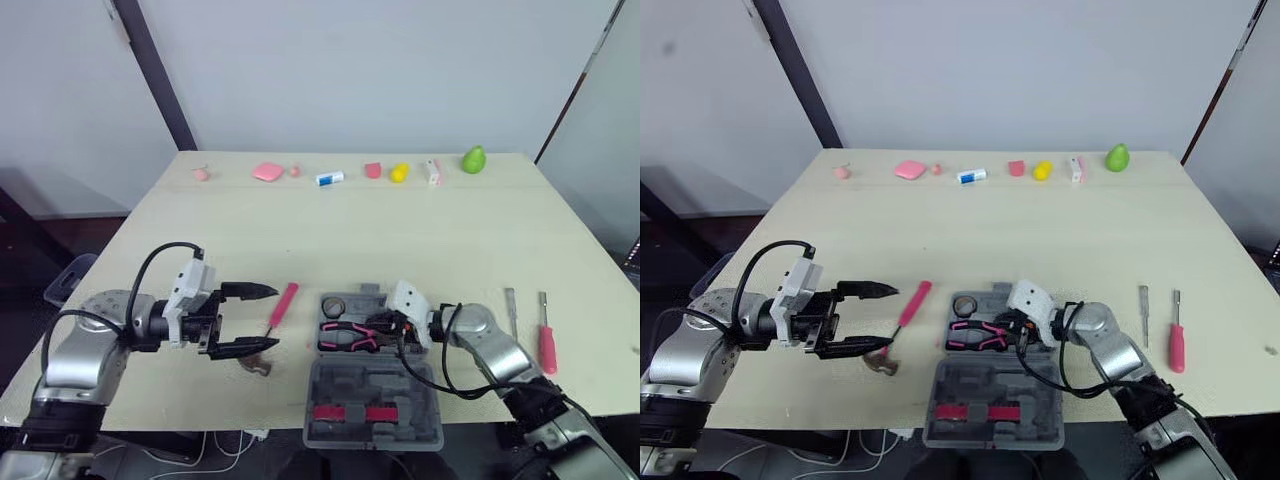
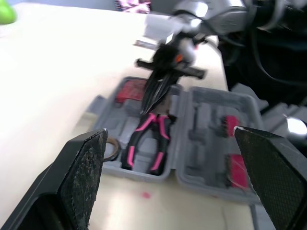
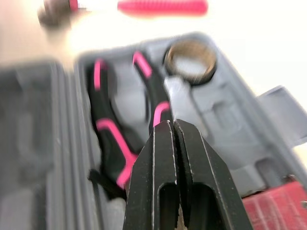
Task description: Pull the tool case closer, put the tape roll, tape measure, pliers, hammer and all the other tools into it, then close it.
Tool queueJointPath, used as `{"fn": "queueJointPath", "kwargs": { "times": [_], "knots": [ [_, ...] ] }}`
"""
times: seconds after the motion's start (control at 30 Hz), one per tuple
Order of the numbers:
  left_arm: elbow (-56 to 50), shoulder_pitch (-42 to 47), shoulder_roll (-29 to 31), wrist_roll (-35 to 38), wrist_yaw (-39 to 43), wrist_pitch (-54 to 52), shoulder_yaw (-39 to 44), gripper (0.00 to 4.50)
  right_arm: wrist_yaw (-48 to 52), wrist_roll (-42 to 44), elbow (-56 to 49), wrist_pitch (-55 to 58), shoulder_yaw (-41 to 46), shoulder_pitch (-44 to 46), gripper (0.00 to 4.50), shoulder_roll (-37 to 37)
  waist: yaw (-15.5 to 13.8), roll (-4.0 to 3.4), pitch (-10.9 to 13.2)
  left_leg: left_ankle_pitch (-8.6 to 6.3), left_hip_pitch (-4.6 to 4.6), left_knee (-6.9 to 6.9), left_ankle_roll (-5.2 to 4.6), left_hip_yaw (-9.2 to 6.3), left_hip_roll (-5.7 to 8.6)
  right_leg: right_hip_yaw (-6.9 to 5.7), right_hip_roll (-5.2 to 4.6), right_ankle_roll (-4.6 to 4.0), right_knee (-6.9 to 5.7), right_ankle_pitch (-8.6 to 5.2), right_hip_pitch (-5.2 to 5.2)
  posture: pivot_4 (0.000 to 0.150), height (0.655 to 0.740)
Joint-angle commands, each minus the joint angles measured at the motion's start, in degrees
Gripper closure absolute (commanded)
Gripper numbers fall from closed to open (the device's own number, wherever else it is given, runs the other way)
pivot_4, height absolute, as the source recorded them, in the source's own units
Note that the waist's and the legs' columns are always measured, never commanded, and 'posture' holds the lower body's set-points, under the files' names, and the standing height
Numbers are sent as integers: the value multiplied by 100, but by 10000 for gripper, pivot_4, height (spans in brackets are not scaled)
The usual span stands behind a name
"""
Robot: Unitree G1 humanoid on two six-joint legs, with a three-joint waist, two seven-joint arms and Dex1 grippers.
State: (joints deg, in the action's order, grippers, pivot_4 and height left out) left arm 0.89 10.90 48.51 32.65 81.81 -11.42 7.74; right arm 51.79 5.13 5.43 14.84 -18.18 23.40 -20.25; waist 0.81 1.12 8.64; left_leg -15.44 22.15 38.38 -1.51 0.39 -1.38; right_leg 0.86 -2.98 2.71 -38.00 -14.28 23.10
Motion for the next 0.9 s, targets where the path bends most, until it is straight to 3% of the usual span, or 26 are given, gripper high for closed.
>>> {"fn": "queueJointPath", "kwargs": {
  "times": [0.03, 0.37, 0.47, 0.53, 0.6, 0.73, 0.9],
  "knots": [
    [-248, -133, -57, 135, -297, -93, 324, 0, -159, 422, -721, -347, 649, -193, 43975, -55, 15, 0, 2, 0, 8, 0, 0, 1, -1, 1, 3, -1, 0, 0, 9, 1500, 7400],
    [-3, -1039, -447, -59, -1124, 345, 1079, 0, -269, 1518, -1398, -600, 2691, -1958, 43975, -712, -17, -1, 5, -1, 55, -5, 0, 0, -6, -4, -13, 2, 8, 1, 44, 1500, 7400],
    [84, -1361, -540, -110, -1188, 471, 1195, 0, -251, 1716, -1308, -798, 3325, -2552, 36223, -894, -12, -5, 9, -1, 48, -5, 0, 4, -2, 0, -9, 1, 7, 0, 41, 1500, 7400],
    [215, -1585, -623, -92, -1237, 529, 1316, 0, -269, 1902, -1245, -917, 3774, -2982, 28473, -941, -16, -5, 9, -1, 48, -5, 0, 7, -2, 3, -10, 0, 8, 0, 41, 1500, 7400],
    [434, -1754, -666, -102, -1276, 632, 1449, 0, -259, 1933, -1197, -1070, 3999, -3311, 15901, -964, -7, 0, 14, -1, 46, -5, 0, 8, -4, 4, -9, 1, 7, -1, 40, 1500, 7400],
    [904, -2288, -669, -218, -1174, 950, 1717, 0, -175, 2056, -996, -1465, 4555, -4143, 1518, -863, -2, -2, 12, 0, 30, -5, 0, 21, -9, 12, -4, -10, 6, -7, 36, 1500, 7400],
    [1078, -2636, -724, -72, -1172, 998, 2001, 0, -166, 2288, -827, -1725, 4982, -4888, 660, -670, -16, 2, 14, -1, 30, -4, 0, 33, -24, 18, -11, -18, 10, -14, 37, 1500, 7400]
  ]
}}
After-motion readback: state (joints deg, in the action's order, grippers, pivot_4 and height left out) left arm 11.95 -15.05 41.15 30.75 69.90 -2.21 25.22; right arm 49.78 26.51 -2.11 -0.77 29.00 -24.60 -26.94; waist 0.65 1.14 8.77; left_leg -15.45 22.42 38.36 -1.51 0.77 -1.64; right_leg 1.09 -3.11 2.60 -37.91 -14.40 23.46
